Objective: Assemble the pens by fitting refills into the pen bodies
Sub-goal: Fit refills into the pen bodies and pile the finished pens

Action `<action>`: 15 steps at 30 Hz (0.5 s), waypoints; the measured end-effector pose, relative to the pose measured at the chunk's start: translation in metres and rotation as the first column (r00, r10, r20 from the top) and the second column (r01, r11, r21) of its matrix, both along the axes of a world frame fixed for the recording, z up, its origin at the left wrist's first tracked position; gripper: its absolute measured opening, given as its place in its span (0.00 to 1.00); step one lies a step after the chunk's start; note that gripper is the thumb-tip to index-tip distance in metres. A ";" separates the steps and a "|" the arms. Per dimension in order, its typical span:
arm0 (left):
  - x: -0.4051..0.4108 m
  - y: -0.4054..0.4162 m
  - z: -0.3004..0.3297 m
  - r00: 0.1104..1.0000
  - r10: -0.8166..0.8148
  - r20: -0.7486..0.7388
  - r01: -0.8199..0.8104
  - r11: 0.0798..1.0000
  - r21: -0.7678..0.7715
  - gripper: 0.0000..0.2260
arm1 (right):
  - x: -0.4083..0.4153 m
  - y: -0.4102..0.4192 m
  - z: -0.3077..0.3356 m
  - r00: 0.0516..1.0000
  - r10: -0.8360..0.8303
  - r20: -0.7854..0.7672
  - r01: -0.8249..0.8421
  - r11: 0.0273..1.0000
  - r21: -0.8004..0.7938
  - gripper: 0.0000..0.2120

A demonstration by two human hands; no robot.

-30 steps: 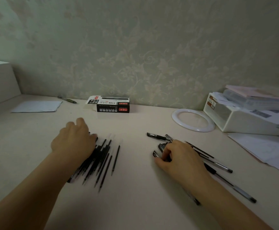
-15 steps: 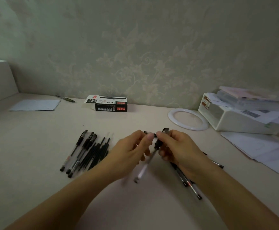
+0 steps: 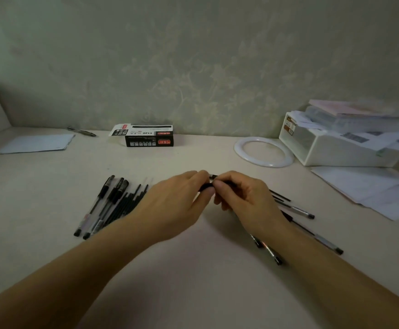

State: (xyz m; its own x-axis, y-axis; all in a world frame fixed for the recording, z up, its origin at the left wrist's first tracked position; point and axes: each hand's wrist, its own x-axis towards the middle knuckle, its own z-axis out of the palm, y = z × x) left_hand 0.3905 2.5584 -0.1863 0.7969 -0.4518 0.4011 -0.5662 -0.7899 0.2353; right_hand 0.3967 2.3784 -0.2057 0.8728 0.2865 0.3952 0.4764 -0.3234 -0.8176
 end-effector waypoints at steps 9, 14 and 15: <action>0.001 0.012 -0.008 0.974 0.098 0.206 -0.136 0.975 0.175 0.16 | 0.002 0.004 -0.011 0.997 0.070 -0.014 -0.069 0.996 0.062 0.07; 0.000 0.017 -0.011 0.972 0.103 0.213 -0.152 0.962 0.226 0.15 | 0.003 0.006 -0.015 0.993 0.107 -0.051 -0.103 0.992 0.076 0.06; 0.000 0.016 -0.011 0.971 0.105 0.214 -0.154 0.962 0.224 0.14 | 0.003 0.005 -0.015 0.993 0.108 -0.053 -0.103 0.991 0.084 0.06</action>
